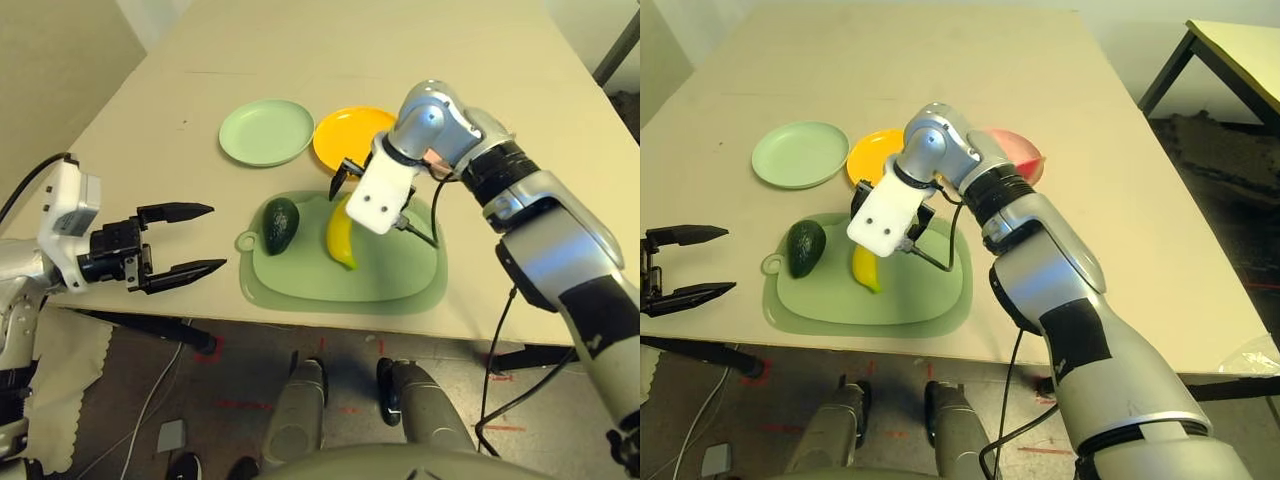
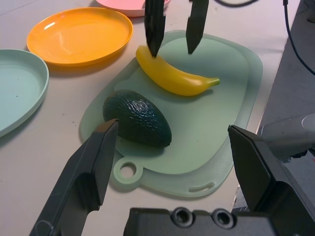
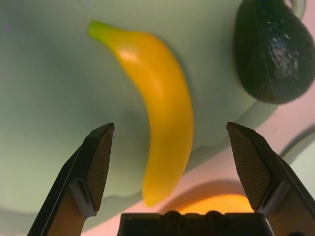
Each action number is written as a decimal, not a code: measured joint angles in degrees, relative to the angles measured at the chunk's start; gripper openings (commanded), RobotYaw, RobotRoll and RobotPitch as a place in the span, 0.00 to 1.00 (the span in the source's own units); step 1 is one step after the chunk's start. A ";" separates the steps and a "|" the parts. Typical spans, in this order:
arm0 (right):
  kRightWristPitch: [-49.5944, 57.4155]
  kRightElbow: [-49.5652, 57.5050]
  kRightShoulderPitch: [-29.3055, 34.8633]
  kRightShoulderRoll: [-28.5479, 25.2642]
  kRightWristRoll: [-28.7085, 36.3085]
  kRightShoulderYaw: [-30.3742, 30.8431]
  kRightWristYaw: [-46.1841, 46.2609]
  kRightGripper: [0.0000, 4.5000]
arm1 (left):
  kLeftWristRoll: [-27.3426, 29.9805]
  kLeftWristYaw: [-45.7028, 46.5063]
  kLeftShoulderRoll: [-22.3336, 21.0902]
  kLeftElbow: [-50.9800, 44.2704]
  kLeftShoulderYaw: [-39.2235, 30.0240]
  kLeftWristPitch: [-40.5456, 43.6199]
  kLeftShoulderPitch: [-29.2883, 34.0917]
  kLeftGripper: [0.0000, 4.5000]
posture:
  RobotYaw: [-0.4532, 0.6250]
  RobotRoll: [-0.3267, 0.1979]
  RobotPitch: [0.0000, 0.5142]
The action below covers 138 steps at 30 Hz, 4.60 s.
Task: Place the fruits into color-matched plates.
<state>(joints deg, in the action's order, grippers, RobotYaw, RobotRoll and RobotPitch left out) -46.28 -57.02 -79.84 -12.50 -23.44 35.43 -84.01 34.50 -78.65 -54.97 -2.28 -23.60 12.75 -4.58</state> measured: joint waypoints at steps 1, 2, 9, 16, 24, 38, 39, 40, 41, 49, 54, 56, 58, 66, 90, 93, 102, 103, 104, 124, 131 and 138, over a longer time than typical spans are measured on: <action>0.07 -0.29 0.00 0.21 -0.33 0.15 0.47 0.99 | -0.01 0.00 0.00 -0.06 0.00 -0.02 -0.01 1.00 | 0.57 0.62 0.45; 0.16 -0.77 -0.02 0.40 -0.90 0.31 1.02 0.99 | -0.01 0.00 0.00 -0.11 0.00 -0.08 -0.04 1.00 | 0.58 0.62 0.46; -0.32 -5.84 -0.06 1.18 -6.03 3.45 5.68 0.99 | 0.00 0.21 0.16 -0.98 -0.01 -0.45 0.19 1.00 | 0.59 0.62 0.45; -0.67 -7.21 -0.50 1.47 -7.63 3.94 6.48 0.83 | 0.06 0.61 0.72 -2.37 -0.88 -0.88 2.50 1.00 | 0.59 0.62 0.45; -1.33 -7.72 -0.21 0.32 -7.74 4.00 4.22 0.36 | 0.02 0.74 0.82 -2.18 -0.97 -1.57 1.86 1.00 | 0.57 0.62 0.44; 13.52 -16.50 -11.78 -1.92 -8.71 -0.86 20.99 0.36 | 1.76 13.65 3.63 -0.99 -0.83 5.61 -7.82 1.00 | 0.56 0.62 0.44; 14.98 -17.69 -11.58 -1.92 -9.66 -0.70 23.74 0.36 | 1.59 13.98 3.63 -1.00 -0.80 5.76 -7.82 1.00 | 0.56 0.62 0.44; 16.52 -18.47 -11.35 -1.89 -10.81 -0.47 26.51 0.36 | 1.57 14.09 3.63 -1.09 -0.77 5.87 -7.80 1.00 | 0.56 0.62 0.45; 18.14 -19.28 -11.08 -1.86 -11.53 -0.44 29.11 0.36 | 1.61 14.10 3.64 -1.41 -0.76 6.07 -7.67 1.00 | 0.57 0.62 0.45; 27.08 -22.03 -7.91 -1.28 -14.75 -0.50 41.48 0.36 | 2.57 14.28 3.71 -4.41 -0.86 7.07 -4.89 1.00 | 0.59 0.62 0.46; 29.85 -22.20 -6.64 -0.42 -15.05 -0.55 45.13 0.36 | 3.03 14.69 3.67 -5.15 -1.47 7.60 -3.72 1.00 | 0.59 0.62 0.47; 30.71 -22.28 -6.28 -0.01 -15.26 -0.55 46.23 0.36 | 3.33 14.84 3.61 -5.42 -1.60 7.73 -3.66 1.00 | 0.59 0.62 0.47; 31.34 -22.28 -6.14 0.14 -15.29 -0.57 47.02 0.36 | 3.40 15.03 3.58 -5.62 -1.62 7.84 -3.66 1.00 | 0.59 0.62 0.47; 32.43 -22.32 -5.38 0.10 -15.44 -0.76 48.99 0.88 | 3.47 15.06 3.13 -6.37 -1.61 8.32 -3.45 1.00 | 0.58 0.62 0.47; 44.17 -6.71 3.13 -14.90 22.66 -36.96 11.94 0.99 | -19.52 1.37 -8.20 19.11 12.99 -24.13 -21.21 1.00 | 0.50 0.62 0.39; 53.82 12.00 17.80 -15.51 31.39 -40.68 8.88 0.99 | -21.97 -1.20 -7.65 25.14 16.86 -28.65 -28.86 1.00 | 0.46 0.62 0.41; 69.22 50.75 51.17 -18.07 46.38 -41.35 7.50 0.99 | -28.23 -8.79 -1.18 44.08 26.59 -45.75 -47.97 1.00 | 0.43 0.62 0.39; 69.18 52.26 53.09 -18.15 46.73 -41.08 7.41 0.99 | -28.53 -9.42 -0.27 45.55 27.24 -47.33 -49.12 1.00 | 0.42 0.62 0.38; 69.06 53.34 54.47 -18.13 47.19 -40.60 7.23 0.99 | -28.73 -9.97 0.45 46.63 27.70 -48.77 -50.03 1.00 | 0.42 0.62 0.38; 70.26 64.08 60.97 -13.11 52.39 -36.77 19.12 0.99 | -23.84 -13.17 2.53 59.40 56.48 -67.51 -64.91 1.00 | 0.35 0.62 0.34; 69.43 66.53 63.38 -13.28 52.35 -35.67 20.61 0.99 | -25.14 -13.18 5.26 63.79 61.88 -74.32 -68.26 1.00 | 0.31 0.62 0.35; 69.47 69.76 65.19 -12.89 52.54 -34.73 24.37 0.99 | -26.48 -13.19 7.29 66.55 64.78 -78.69 -69.98 1.00 | 0.27 0.62 0.35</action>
<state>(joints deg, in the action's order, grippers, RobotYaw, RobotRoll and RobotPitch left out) 23.19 12.74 -14.64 -25.39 29.10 0.70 -59.64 8.02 -91.84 -47.68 64.28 41.18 -65.94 -74.56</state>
